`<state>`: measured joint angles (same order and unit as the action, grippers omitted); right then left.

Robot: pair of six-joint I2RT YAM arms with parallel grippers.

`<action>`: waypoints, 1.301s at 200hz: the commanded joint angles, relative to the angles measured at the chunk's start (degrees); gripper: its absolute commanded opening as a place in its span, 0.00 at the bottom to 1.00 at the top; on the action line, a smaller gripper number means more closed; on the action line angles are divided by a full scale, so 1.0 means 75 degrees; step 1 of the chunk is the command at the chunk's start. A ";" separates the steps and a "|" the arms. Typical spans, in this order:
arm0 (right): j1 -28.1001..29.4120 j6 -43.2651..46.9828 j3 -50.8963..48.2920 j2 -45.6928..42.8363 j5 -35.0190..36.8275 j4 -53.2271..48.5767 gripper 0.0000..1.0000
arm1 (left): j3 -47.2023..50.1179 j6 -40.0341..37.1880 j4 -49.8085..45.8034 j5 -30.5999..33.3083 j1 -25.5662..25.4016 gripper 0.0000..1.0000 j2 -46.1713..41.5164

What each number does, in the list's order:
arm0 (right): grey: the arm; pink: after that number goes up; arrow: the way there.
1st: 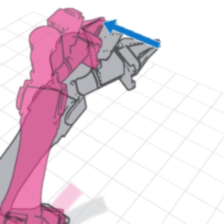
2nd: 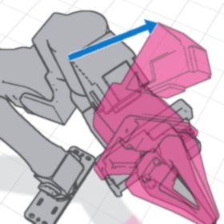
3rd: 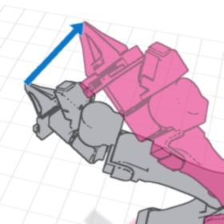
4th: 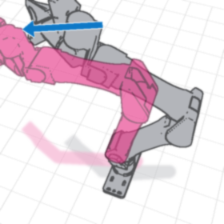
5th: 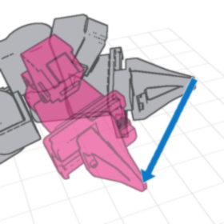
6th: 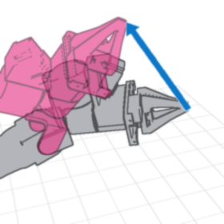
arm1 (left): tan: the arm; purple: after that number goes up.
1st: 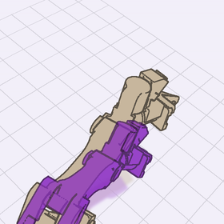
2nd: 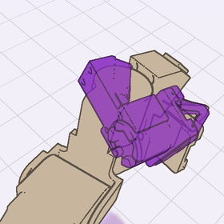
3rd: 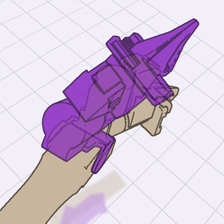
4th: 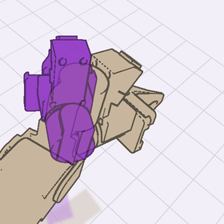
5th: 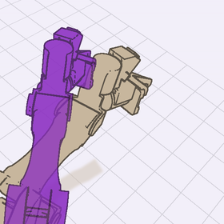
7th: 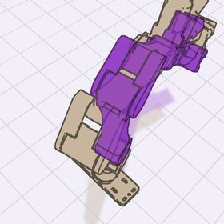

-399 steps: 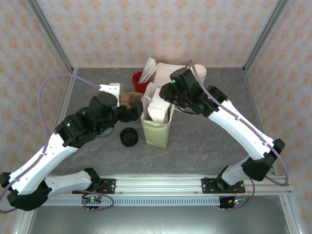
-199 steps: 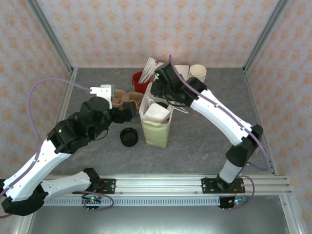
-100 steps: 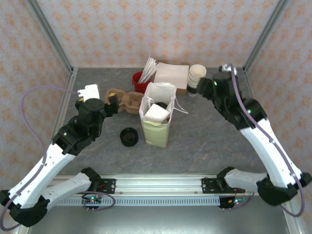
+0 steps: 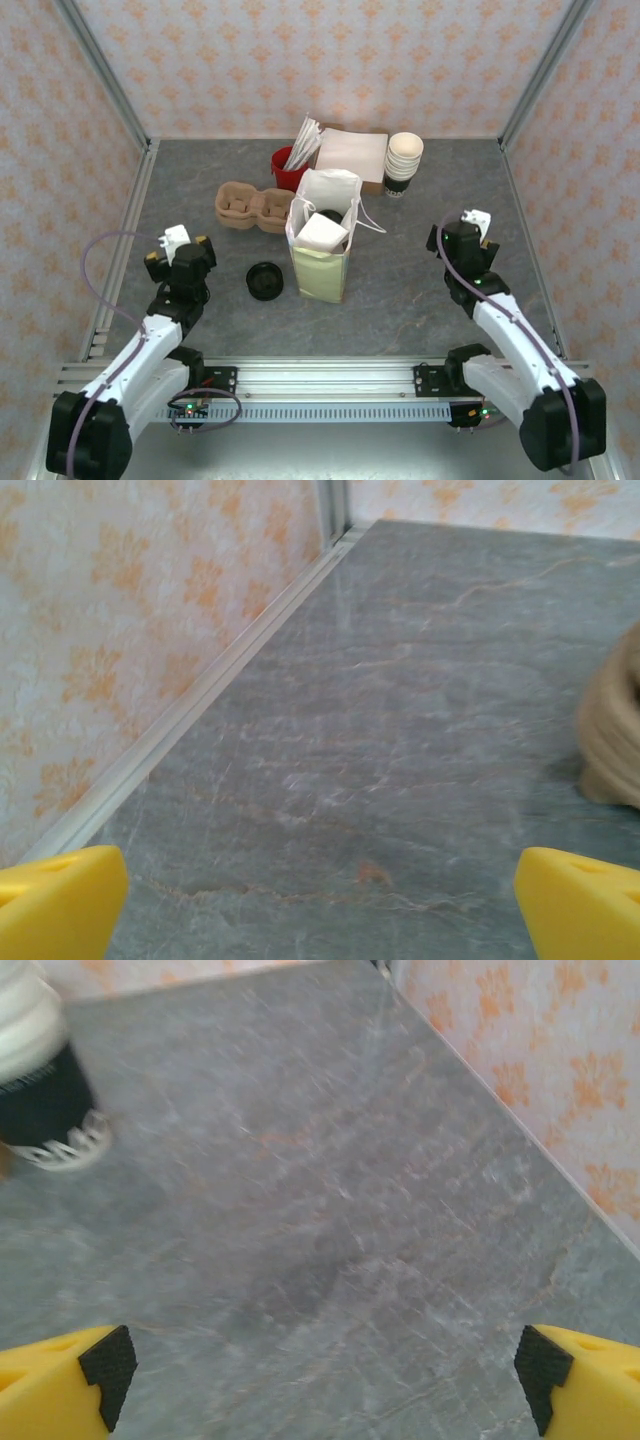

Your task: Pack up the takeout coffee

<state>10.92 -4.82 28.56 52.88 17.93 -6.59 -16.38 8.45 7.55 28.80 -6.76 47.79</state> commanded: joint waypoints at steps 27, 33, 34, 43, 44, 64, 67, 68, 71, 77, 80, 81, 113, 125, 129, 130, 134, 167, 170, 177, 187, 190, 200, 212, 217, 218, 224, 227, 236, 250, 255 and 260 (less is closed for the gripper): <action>-0.0541 0.0805 -0.0790 0.2132 -0.0184 0.4762 0.99 | 0.0524 -0.0419 0.3294 -0.1226 0.0738 1.00 0.1417; -0.0542 0.0875 -0.0799 0.2475 -0.0203 0.5093 0.99 | 0.0532 -0.0502 0.3614 -0.1304 0.0749 1.00 0.1622; -0.0542 0.0888 -0.0803 0.2528 -0.0207 0.5154 0.99 | 0.0538 -0.0504 0.3653 -0.1306 0.0749 1.00 0.1656; -0.0553 0.0995 -0.0903 0.2997 -0.0314 0.5921 0.99 | 0.0501 -0.0543 0.4036 -0.1443 0.0790 1.00 0.1963; -0.0553 0.1024 -0.0926 0.3053 -0.0333 0.6042 0.99 | 0.0487 -0.0547 0.4069 -0.1475 0.0793 1.00 0.1997; -0.0629 0.1289 -0.0859 0.3713 -0.0906 0.6674 0.99 | 0.0304 -0.0620 0.4496 -0.1889 0.0820 1.00 0.2560; -0.0635 0.1258 -0.0790 0.3804 -0.0884 0.6605 0.99 | 0.0309 -0.0634 0.4626 -0.1989 0.0821 1.00 0.2649; -0.0635 0.1255 -0.0776 0.3843 -0.0888 0.6607 0.99 | 0.0303 -0.0640 0.4675 -0.2012 0.0827 1.00 0.2679; -0.0646 0.1263 -0.0771 0.3971 -0.0926 0.6676 0.99 | 0.0292 -0.0670 0.4778 -0.2086 0.0822 1.00 0.2774; -0.0644 0.1335 -0.0854 0.4229 -0.1062 0.7064 0.99 | 0.0215 -0.0698 0.4879 -0.2207 0.0823 1.00 0.2939; -0.0663 0.1358 -0.0913 0.4324 -0.1173 0.7291 1.00 | 0.0150 -0.0664 0.4862 -0.2241 0.0831 1.00 0.3015; -0.0673 0.1358 -0.0936 0.4349 -0.1214 0.7349 1.00 | 0.0130 -0.0649 0.4857 -0.2255 0.0837 1.00 0.3039; -0.0814 0.1334 -0.0918 0.4528 -0.1589 0.7334 0.99 | -0.0035 -0.0490 0.5908 -0.2340 0.0855 1.00 0.4417; -0.0837 0.1193 -0.0807 0.4562 -0.1380 0.7191 0.99 | -0.0203 -0.0632 0.5916 -0.2620 0.0832 1.00 0.4771; -0.0865 0.1173 -0.0786 0.4545 -0.1413 0.7097 0.99 | -0.0255 -0.0641 0.5935 -0.2626 0.0838 1.00 0.4874; -0.0873 0.1171 -0.0779 0.4548 -0.1422 0.7099 0.99 | -0.0266 -0.0649 0.5944 -0.2623 0.0829 1.00 0.4900; -0.0887 0.1160 -0.0781 0.4581 -0.1419 0.7144 0.99 | -0.0341 -0.0661 0.5878 -0.2584 0.0806 1.00 0.4934; -0.0921 0.1147 -0.0726 0.4568 -0.1510 0.7040 0.99 | -0.0865 -0.0928 0.5068 -0.1960 0.0398 1.00 0.5053; -0.0927 0.1139 -0.0725 0.4579 -0.1524 0.7042 0.99 | -0.0879 -0.0917 0.4991 -0.1955 0.0401 1.00 0.5035; -0.0934 0.1141 -0.0725 0.4579 -0.1532 0.7025 0.99 | -0.0880 -0.0922 0.5013 -0.1961 0.0403 1.00 0.5036; -0.0940 0.1133 -0.0714 0.4573 -0.1535 0.7024 0.99 | -0.0885 -0.0916 0.4971 -0.1961 0.0403 1.00 0.5038; -0.0940 0.1135 -0.0724 0.4574 -0.1536 0.7029 0.99 | -0.0884 -0.0920 0.4976 -0.1964 0.0402 1.00 0.5031; -0.0940 0.1136 -0.0720 0.4574 -0.1536 0.7025 0.99 | -0.0886 -0.0924 0.4997 -0.1953 0.0398 1.00 0.5049; -0.0940 0.1141 -0.0724 0.4567 -0.1547 0.7022 0.99 | -0.0886 -0.0932 0.5005 -0.1958 0.0404 1.00 0.5042; -0.0940 0.1141 -0.0712 0.4575 -0.1547 0.7021 0.99 | -0.0886 -0.0920 0.4993 -0.1959 0.0407 1.00 0.5042; -0.0940 0.1138 -0.0713 0.4575 -0.1542 0.7026 0.99 | -0.0886 -0.0924 0.4993 -0.1956 0.0403 1.00 0.5042; -0.0940 0.1135 -0.0722 0.4578 -0.1547 0.7025 0.99 | -0.0886 -0.0920 0.4993 -0.1960 0.0408 1.00 0.5036; -0.0940 0.1130 -0.0715 0.4573 -0.1547 0.7024 0.99 | -0.0886 -0.0923 0.4993 -0.1961 0.0405 1.00 0.5035; -0.0941 0.1135 -0.0709 0.4577 -0.1550 0.7020 0.99 | -0.0886 -0.0920 0.4993 -0.1957 0.0398 1.00 0.5045; -0.0940 0.1135 -0.0711 0.4574 -0.1547 0.7029 0.99 | -0.0888 -0.0923 0.4992 -0.1964 0.0407 1.00 0.5042; -0.0940 0.1141 -0.0709 0.4584 -0.1553 0.7021 0.99 | -0.0890 -0.0919 0.4991 -0.1965 0.0398 1.00 0.5042; -0.0937 0.1136 -0.0706 0.4585 -0.1548 0.7021 0.99 | -0.0886 -0.0917 0.4983 -0.1959 0.0401 1.00 0.5042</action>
<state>4.29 4.14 21.89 86.94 7.01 45.04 -22.41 2.87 45.23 12.43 -3.66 85.56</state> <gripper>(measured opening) 0.993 0.999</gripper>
